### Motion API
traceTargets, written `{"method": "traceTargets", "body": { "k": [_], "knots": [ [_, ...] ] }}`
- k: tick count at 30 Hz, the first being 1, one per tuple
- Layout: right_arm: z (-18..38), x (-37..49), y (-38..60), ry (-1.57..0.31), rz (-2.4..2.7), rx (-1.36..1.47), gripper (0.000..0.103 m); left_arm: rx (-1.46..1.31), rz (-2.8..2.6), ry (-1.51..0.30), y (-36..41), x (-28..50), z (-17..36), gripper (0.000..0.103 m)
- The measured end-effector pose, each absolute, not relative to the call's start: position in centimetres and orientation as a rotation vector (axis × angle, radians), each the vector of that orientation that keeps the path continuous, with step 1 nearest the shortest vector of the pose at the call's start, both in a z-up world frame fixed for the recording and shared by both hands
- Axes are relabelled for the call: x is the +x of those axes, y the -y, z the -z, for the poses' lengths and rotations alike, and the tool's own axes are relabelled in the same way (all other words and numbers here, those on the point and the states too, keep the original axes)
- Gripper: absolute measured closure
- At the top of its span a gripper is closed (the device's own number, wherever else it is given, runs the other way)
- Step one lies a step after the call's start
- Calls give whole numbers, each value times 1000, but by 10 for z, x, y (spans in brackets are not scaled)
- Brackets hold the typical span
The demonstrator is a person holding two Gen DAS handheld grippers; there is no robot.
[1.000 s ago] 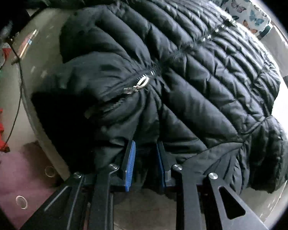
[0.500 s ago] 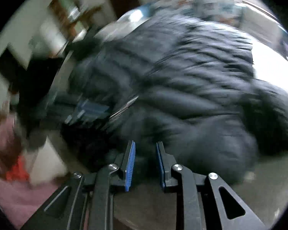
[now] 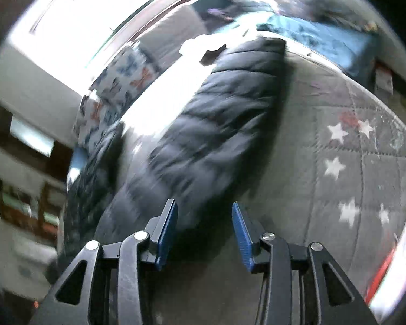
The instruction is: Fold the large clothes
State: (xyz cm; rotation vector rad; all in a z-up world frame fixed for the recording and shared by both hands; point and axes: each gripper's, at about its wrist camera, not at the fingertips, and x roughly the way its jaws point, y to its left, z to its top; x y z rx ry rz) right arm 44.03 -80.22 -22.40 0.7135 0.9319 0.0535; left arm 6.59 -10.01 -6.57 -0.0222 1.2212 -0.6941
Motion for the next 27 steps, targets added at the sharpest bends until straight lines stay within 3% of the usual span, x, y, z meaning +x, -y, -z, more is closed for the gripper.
{"method": "traceTargets", "body": {
  "k": [10, 12, 13, 16, 20, 27],
  "knots": [
    [252, 482, 860, -850, -91, 956, 57, -42, 665, -1203, 85, 75, 32, 81],
    [255, 484, 865, -825, -98, 987, 70, -57, 651, -1190, 80, 79, 26, 81],
    [257, 486, 867, -827, -96, 993, 85, -72, 642, -1181, 77, 84, 23, 81],
    [246, 487, 878, -772, -109, 1029, 92, -96, 616, -1168, 71, 96, 16, 81],
    [219, 482, 888, -678, -118, 1024, 93, -110, 621, -1174, 73, 106, 20, 81],
    [240, 489, 884, -766, -73, 989, 89, -110, 656, -1225, 91, 112, 40, 81]
  ]
}}
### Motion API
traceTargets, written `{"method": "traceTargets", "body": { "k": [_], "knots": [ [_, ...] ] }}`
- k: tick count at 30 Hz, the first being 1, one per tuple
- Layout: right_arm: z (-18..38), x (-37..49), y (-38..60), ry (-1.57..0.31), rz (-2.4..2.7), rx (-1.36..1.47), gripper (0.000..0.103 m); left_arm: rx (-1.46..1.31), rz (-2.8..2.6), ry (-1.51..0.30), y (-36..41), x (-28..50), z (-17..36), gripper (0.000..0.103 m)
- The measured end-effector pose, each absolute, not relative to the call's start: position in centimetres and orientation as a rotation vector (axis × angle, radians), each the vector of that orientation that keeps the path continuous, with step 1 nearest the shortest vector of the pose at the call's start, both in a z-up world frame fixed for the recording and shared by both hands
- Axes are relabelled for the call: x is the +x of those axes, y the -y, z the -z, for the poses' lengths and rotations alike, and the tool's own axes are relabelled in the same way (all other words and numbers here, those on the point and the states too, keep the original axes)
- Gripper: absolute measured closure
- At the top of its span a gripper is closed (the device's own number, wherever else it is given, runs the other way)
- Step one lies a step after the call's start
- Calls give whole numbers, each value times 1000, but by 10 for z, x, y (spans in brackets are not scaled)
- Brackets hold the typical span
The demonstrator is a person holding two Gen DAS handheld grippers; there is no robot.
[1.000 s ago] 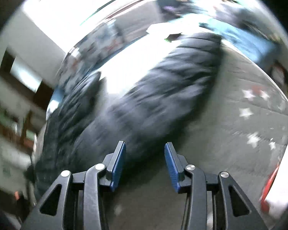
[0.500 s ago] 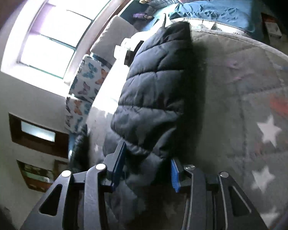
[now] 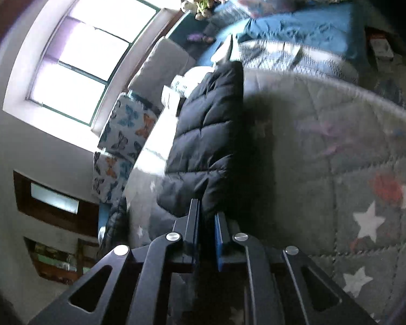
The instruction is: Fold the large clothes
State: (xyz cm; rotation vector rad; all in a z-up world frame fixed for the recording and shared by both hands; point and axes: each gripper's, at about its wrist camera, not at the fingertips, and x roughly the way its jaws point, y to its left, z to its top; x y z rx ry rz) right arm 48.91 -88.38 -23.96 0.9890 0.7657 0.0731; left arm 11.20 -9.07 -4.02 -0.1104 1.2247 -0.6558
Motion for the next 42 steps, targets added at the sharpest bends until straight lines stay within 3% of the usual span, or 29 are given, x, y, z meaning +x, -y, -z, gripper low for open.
{"method": "traceTargets", "body": {
  "k": [1, 2, 4, 11, 13, 14, 17, 24, 32, 37, 42],
  "knots": [
    [242, 488, 885, -765, -84, 1006, 86, -99, 659, -1224, 92, 112, 40, 81],
    [245, 486, 887, -760, -93, 1035, 74, -96, 658, -1223, 93, 112, 40, 81],
    [248, 486, 892, -756, -106, 1070, 59, -100, 655, -1224, 92, 115, 38, 81],
    [251, 502, 885, -758, -143, 1066, 59, -138, 655, -1231, 94, 120, 39, 81],
    [251, 508, 880, -757, -173, 1070, 62, -134, 659, -1241, 97, 119, 42, 81],
    [251, 508, 878, -753, -180, 1083, 74, -128, 656, -1244, 99, 119, 43, 81],
    [245, 505, 877, -733, -177, 1094, 89, -113, 646, -1243, 100, 117, 44, 81],
    [137, 482, 836, -611, -217, 809, 90, -173, 608, -1188, 73, 114, 32, 81],
    [7, 427, 688, -496, -402, 389, 90, -221, 561, -1119, 31, 94, 22, 81],
    [-3, 374, 557, -523, -544, 71, 90, -277, 546, -1090, -1, 77, 24, 81],
    [55, 331, 447, -663, -655, -189, 90, -336, 554, -1083, -24, 63, 30, 81]
  ]
}}
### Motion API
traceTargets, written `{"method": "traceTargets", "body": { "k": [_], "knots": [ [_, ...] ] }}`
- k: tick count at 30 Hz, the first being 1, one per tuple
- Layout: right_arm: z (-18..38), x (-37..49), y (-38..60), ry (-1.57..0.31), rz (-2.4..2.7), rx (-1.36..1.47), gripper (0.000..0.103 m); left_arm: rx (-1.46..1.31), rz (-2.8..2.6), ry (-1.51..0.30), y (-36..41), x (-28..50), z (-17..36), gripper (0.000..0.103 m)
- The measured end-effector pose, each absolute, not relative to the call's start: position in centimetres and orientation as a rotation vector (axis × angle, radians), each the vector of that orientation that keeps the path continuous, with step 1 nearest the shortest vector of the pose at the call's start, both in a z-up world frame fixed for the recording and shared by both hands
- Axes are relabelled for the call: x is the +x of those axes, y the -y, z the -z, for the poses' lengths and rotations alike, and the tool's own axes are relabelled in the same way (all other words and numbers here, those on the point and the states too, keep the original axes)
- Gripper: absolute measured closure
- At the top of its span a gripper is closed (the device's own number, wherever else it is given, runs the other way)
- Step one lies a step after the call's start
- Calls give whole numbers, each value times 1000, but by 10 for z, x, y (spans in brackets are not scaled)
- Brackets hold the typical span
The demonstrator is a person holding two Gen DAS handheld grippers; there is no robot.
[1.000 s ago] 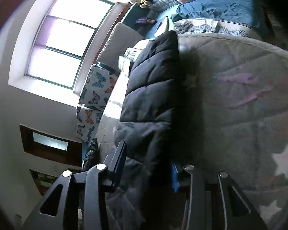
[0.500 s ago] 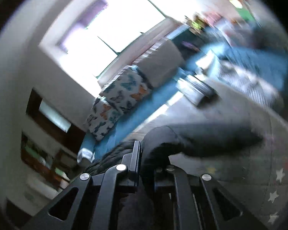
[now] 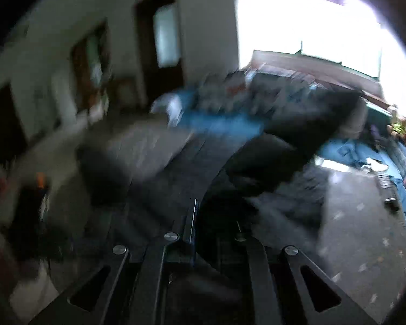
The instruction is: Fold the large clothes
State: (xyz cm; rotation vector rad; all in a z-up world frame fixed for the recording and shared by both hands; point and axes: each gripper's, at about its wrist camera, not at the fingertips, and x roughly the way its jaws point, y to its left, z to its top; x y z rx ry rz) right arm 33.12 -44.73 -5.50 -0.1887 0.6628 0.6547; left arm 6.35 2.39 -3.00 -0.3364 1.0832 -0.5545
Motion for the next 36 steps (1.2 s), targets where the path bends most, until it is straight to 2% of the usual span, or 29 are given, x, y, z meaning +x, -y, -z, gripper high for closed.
{"method": "traceTargets", "body": {
  "k": [3, 5, 8, 12, 14, 15, 20, 23, 26, 28, 29, 33, 36],
  "knots": [
    [109, 311, 397, -759, -660, -348, 90, -355, 564, -1081, -30, 55, 35, 81],
    [141, 299, 376, -794, -664, -435, 86, -370, 568, -1086, -33, 51, 39, 81],
    [165, 291, 366, -822, -665, -504, 82, -397, 581, -1094, -35, 47, 45, 81],
    [152, 283, 368, -816, -682, -481, 79, -449, 578, -1091, -40, 48, 48, 81],
    [142, 277, 371, -813, -726, -450, 69, -476, 595, -1074, -42, 48, 43, 81],
    [137, 274, 377, -817, -752, -427, 68, -487, 598, -1060, -45, 49, 41, 81],
    [112, 282, 424, -831, -836, -199, 67, -568, 564, -1018, -55, 70, 29, 80],
    [107, 310, 463, -812, -708, -124, 67, -599, 509, -990, -59, 86, 28, 80],
    [115, 349, 506, -813, -524, -60, 67, -594, 461, -969, -59, 98, 27, 81],
    [131, 369, 523, -846, -468, -23, 67, -566, 411, -958, -57, 107, 28, 89],
    [140, 375, 527, -870, -455, -13, 67, -556, 387, -954, -57, 108, 27, 96],
    [176, 384, 530, -952, -427, -19, 67, -510, 376, -926, -53, 114, 19, 97],
    [168, 380, 524, -905, -431, -52, 67, -487, 329, -964, -59, 114, 27, 97]
  ]
}}
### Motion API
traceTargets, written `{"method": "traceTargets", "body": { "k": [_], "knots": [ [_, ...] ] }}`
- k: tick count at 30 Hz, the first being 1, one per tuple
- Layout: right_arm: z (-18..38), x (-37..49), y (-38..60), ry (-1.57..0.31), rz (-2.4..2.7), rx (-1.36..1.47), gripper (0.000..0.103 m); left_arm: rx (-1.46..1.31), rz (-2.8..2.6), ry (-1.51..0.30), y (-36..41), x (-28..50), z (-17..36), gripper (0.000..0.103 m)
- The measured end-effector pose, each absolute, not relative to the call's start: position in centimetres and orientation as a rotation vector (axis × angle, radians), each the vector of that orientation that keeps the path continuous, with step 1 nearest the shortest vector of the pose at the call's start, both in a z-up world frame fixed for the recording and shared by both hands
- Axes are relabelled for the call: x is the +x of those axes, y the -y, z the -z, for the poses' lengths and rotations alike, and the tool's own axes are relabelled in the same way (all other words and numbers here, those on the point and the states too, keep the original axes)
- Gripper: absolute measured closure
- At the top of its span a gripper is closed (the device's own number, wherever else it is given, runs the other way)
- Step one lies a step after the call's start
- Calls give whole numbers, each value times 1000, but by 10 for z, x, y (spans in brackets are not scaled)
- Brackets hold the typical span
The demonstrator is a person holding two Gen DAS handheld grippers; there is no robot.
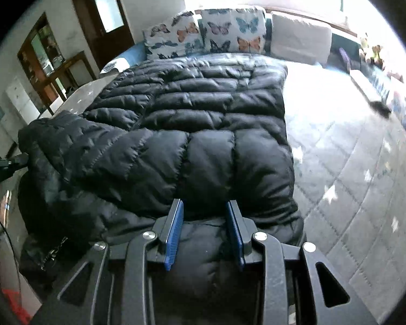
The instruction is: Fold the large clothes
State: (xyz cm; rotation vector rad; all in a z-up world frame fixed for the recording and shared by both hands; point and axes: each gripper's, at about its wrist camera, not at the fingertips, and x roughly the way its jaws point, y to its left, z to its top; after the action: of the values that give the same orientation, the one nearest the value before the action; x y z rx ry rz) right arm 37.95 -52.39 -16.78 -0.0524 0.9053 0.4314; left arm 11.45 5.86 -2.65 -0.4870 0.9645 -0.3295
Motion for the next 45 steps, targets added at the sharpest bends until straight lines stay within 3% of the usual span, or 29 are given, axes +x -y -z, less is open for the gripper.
{"method": "traceTargets", "body": {
  "k": [5, 15, 20, 25, 28, 38, 45],
  "knots": [
    [183, 396, 525, -944, -439, -34, 67, -598, 320, -1049, -82, 107, 53, 97],
    [143, 397, 530, -863, -437, -48, 67, -480, 413, -900, -62, 102, -27, 95],
    [162, 417, 528, -907, -385, -17, 67, -480, 414, -999, -30, 163, -2, 95],
    [187, 422, 527, -950, -401, -14, 66, -486, 319, -1146, -20, 202, 59, 95],
    [183, 421, 521, -950, -394, -69, 66, -594, 357, -1159, -33, 204, 76, 96],
    [156, 389, 479, -915, -486, -213, 65, -654, 261, -904, -140, 157, 10, 96],
    [180, 391, 464, -961, -474, -257, 62, -672, 56, -995, -200, 205, 50, 95]
  ]
}}
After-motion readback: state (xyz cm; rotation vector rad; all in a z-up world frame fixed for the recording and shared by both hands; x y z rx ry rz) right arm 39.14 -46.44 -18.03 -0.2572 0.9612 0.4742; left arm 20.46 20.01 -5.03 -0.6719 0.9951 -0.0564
